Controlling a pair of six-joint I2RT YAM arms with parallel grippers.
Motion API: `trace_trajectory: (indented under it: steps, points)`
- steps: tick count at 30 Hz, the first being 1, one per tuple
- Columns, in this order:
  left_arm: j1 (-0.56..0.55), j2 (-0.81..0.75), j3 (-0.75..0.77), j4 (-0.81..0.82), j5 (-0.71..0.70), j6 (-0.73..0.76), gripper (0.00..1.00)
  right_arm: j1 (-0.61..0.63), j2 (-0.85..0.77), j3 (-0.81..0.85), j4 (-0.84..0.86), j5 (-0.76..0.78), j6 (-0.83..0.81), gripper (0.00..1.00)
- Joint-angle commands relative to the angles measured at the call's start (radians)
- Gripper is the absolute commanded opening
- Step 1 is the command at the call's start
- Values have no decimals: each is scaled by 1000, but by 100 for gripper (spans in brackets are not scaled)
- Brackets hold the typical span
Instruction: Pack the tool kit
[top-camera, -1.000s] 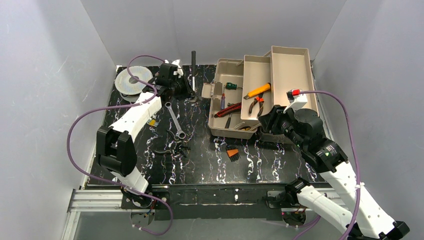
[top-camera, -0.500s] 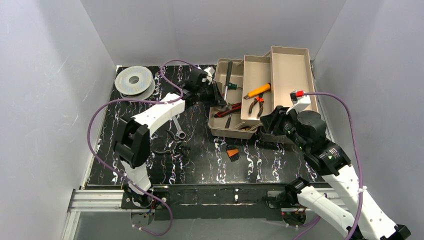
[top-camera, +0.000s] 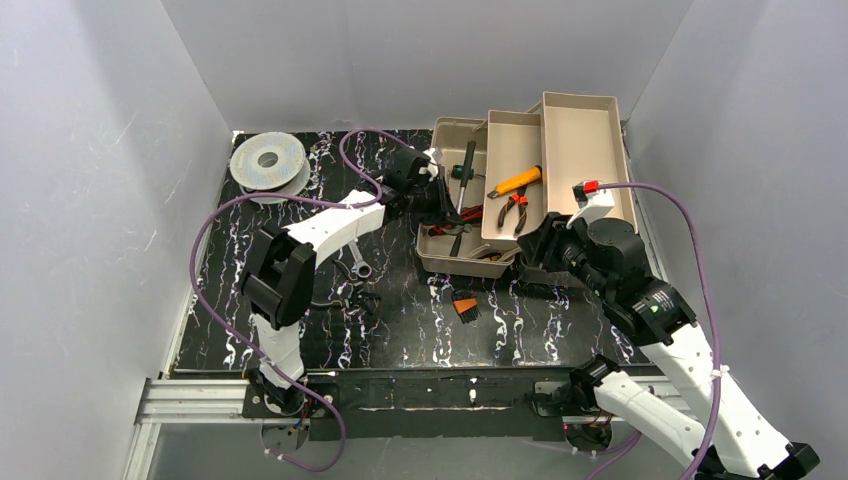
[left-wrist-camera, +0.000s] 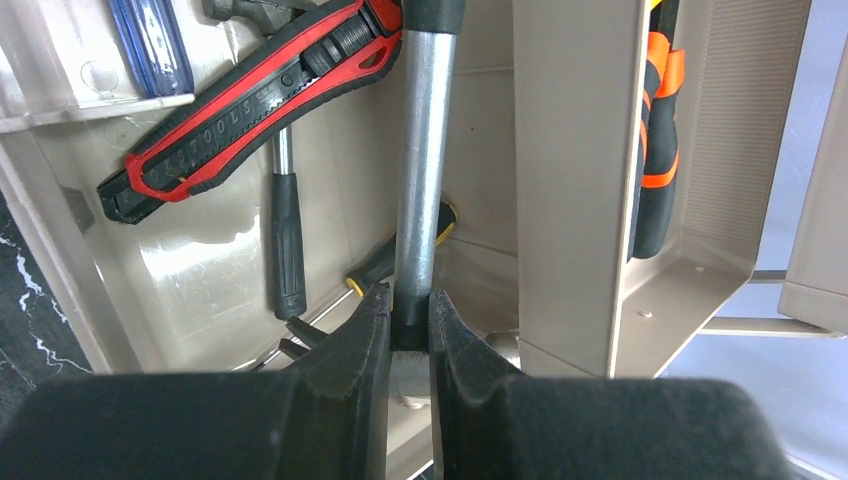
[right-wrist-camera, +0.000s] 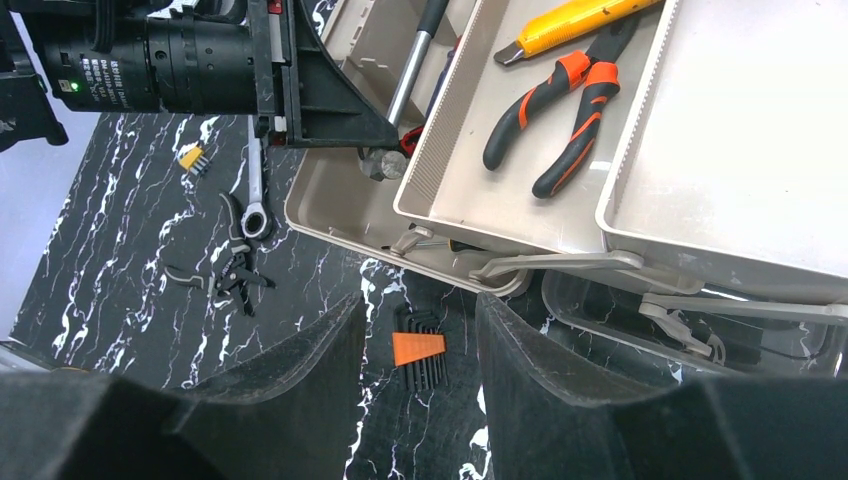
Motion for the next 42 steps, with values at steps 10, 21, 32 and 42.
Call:
trace_trajectory:
  steps: [10, 21, 32, 42]
  points:
    - [-8, 14, 57, 0, 18, -1, 6, -2, -8, 27, 25, 6, 1, 53]
    - [-20, -123, 60, -100, -77, 93, 71, 14, 109, 113, -95, -77, -22, 53]
    - [-20, -517, -137, -214, -426, 176, 98, 336, 353, 182, -214, 111, 39, 64]
    - [-20, -882, -517, -168, -529, 126, 98, 431, 495, 103, -184, 194, 166, 82]
